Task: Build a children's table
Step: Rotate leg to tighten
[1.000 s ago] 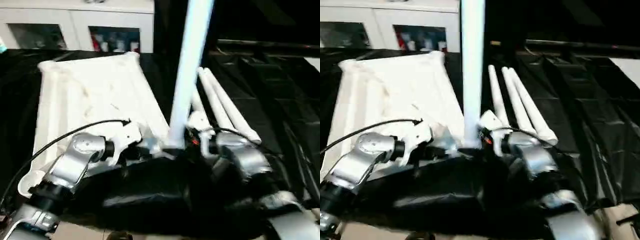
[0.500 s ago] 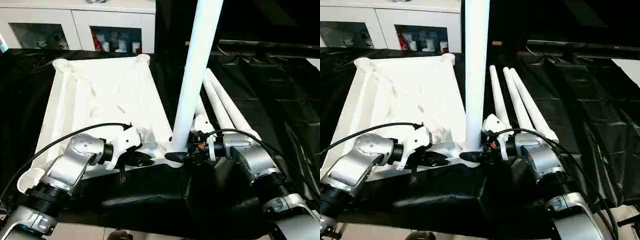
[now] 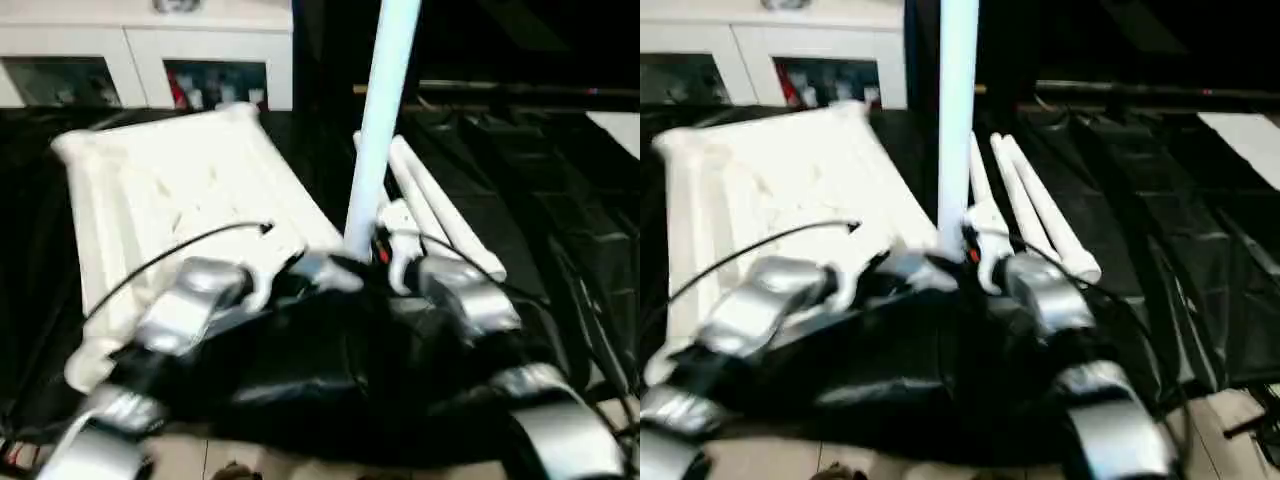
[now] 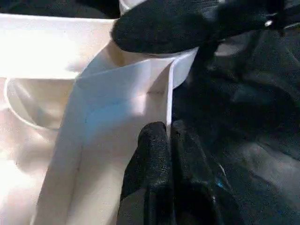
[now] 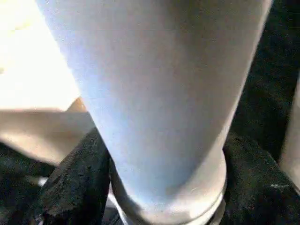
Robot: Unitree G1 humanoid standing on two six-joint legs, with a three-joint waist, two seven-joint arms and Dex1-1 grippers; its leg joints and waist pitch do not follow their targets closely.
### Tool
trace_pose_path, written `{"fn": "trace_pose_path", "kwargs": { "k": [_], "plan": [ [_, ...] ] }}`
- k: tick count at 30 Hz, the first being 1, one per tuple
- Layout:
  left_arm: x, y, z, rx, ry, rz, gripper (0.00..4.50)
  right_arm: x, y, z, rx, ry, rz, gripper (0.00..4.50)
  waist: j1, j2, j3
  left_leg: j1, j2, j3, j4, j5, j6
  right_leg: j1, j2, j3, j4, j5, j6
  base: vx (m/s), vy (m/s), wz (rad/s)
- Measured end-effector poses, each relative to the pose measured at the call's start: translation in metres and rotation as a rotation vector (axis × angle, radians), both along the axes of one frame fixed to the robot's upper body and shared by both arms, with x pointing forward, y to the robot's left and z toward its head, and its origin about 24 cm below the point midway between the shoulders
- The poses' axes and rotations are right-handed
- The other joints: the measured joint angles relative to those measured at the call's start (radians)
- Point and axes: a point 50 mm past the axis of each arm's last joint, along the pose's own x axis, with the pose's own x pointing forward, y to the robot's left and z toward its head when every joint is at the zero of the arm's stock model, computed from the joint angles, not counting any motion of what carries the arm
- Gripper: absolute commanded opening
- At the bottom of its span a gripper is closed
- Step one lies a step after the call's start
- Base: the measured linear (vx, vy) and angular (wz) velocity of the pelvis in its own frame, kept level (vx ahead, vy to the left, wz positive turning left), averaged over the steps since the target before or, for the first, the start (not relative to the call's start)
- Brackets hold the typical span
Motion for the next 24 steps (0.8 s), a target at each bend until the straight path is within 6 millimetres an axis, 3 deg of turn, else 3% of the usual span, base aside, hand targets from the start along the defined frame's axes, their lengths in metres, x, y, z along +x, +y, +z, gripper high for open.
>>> {"fn": "trace_pose_path", "kwargs": {
  "k": [2, 4, 9, 14, 20, 24],
  "plan": [
    [0.001, 0.001, 0.001, 0.008, -0.008, 0.009, 0.0, 0.001, 0.005, 0.0, -0.002, -0.017, -0.028, 2.79, -0.006, 0.001, 0.0, 0.0, 0.0, 0.0, -0.001, 0.0, 0.0, 0.0, 0.0, 0.0, -0.001, 0.0, 0.0, 0.0, 0.0, 0.0],
    [0.002, 0.001, 0.001, 0.016, -0.014, 0.011, 0.0, 0.002, 0.007, -0.001, 0.008, -0.027, -0.04, 3.35, -0.009, 0.001, 0.0, -0.001, 0.0, 0.0, -0.002, 0.0, 0.0, 0.0, 0.0, 0.0, -0.002, 0.0, 0.0, 0.0, 0.0, 0.0],
    [0.0, 0.006, 0.001, 0.027, -0.034, -0.024, 0.0, 0.0, 0.009, 0.0, 0.038, -0.021, 0.011, 3.84, -0.015, 0.001, 0.0, -0.001, 0.0, 0.0, -0.002, 0.0, 0.0, -0.001, 0.0, 0.0, -0.002, 0.0, 0.0, 0.0, 0.0, 0.0],
    [-0.008, 0.019, 0.0, 0.036, -0.058, -0.106, 0.0, -0.007, 0.002, 0.0, -0.011, -0.057, 0.176, 3.84, -0.015, 0.001, 0.0, -0.002, 0.0, 0.0, -0.003, 0.0, 0.0, -0.002, 0.0, -0.001, -0.003, 0.0, 0.0, 0.0, 0.0, 0.0],
    [-0.022, 0.035, 0.001, 0.027, -0.046, -0.246, 0.0, -0.02, -0.007, 0.0, -0.03, -0.045, 0.415, 3.84, 0.002, 0.003, 0.001, -0.004, 0.0, 0.0, -0.003, 0.0, 0.0, -0.002, 0.0, -0.001, -0.004, 0.0, 0.0, 0.0, 0.0, 0.0],
    [-0.032, 0.044, 0.001, 0.019, -0.021, -0.347, 0.0, -0.03, -0.018, 0.004, -0.044, -0.027, 0.566, 3.84, 0.024, 0.004, 0.002, -0.004, 0.0, 0.001, -0.003, 0.0, 0.0, -0.002, 0.0, -0.001, -0.004, 0.0, 0.0, 0.0, 0.0, 0.0]
  ]
}}
